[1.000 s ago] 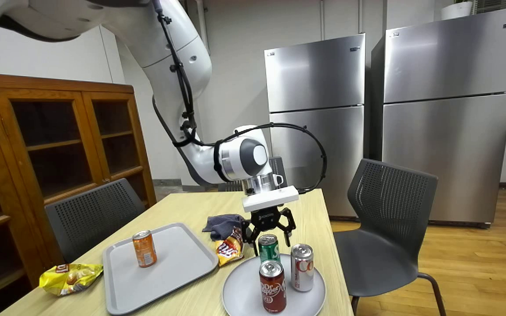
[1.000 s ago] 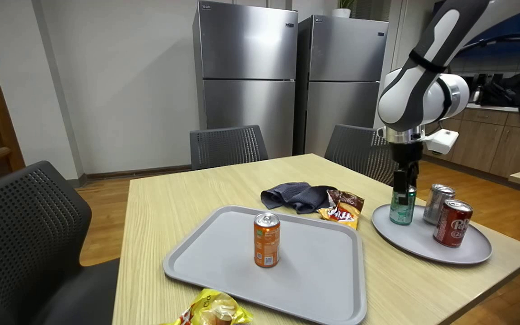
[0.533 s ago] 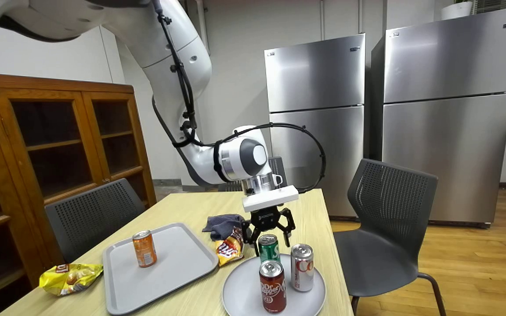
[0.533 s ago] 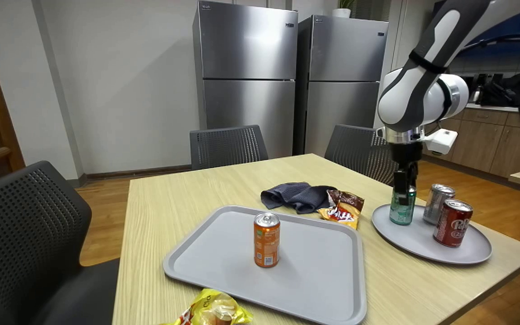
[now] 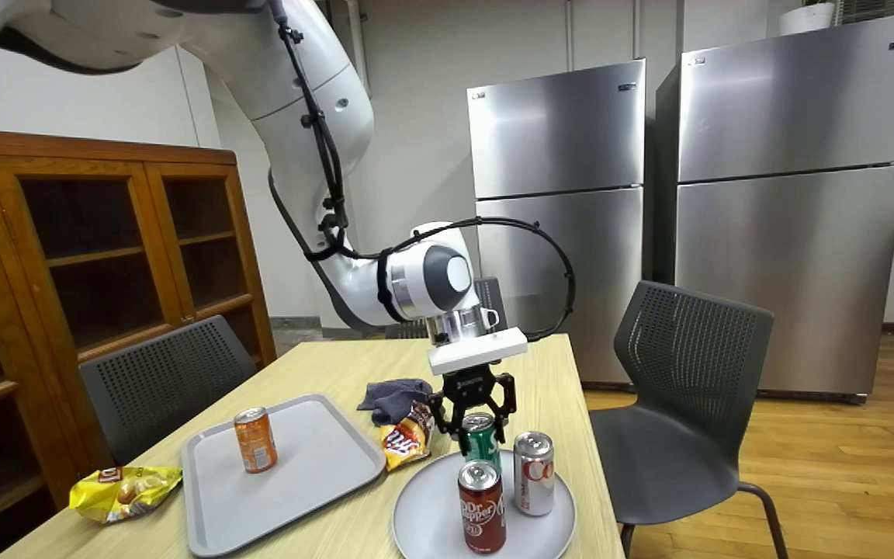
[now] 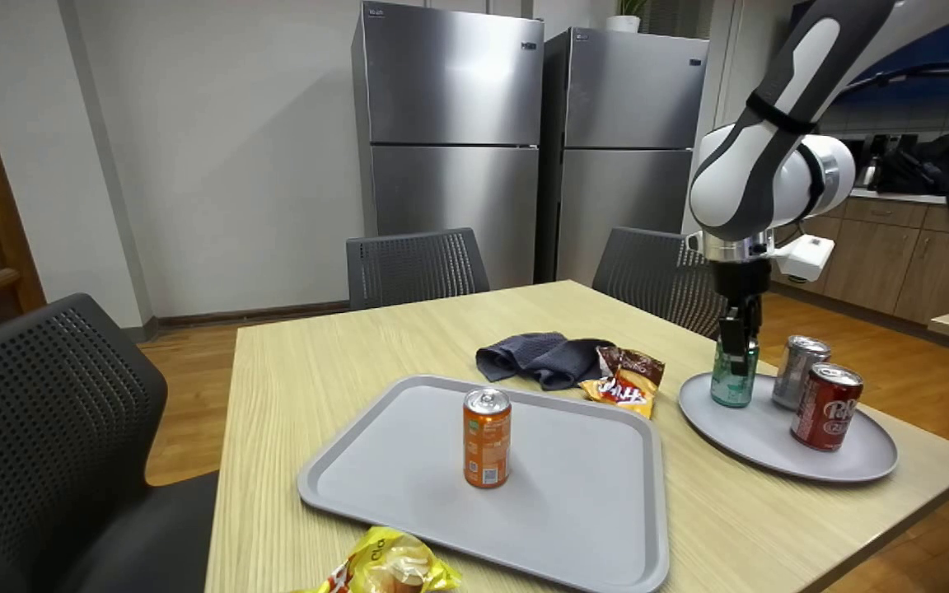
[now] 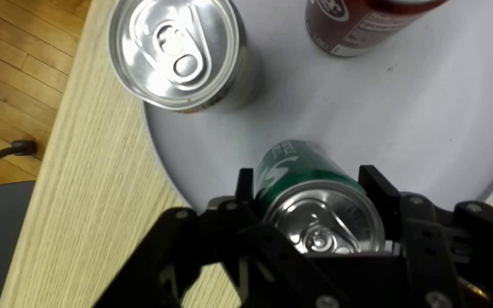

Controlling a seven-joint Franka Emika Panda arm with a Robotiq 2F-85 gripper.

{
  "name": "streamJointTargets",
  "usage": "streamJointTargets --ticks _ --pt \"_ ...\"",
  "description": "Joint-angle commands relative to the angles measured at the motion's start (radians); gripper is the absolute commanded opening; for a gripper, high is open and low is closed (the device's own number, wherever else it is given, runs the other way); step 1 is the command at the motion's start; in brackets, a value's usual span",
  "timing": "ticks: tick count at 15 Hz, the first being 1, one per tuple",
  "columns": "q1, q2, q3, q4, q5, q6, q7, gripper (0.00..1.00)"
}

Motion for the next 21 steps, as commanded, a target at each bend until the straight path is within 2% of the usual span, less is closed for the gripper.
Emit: streamJointTargets --ticks 1,10,21 --pt "-0.022 -0.014 0.019 -0.001 -0.020 -0.002 -0.021 0.38" --pt "-0.035 -0.139 0.045 -0.058 0.006 -0.026 -0.146 0.38" --pt "0.000 -0.268 0.115 -0.160 0.065 -0.022 -0.251 0.38"
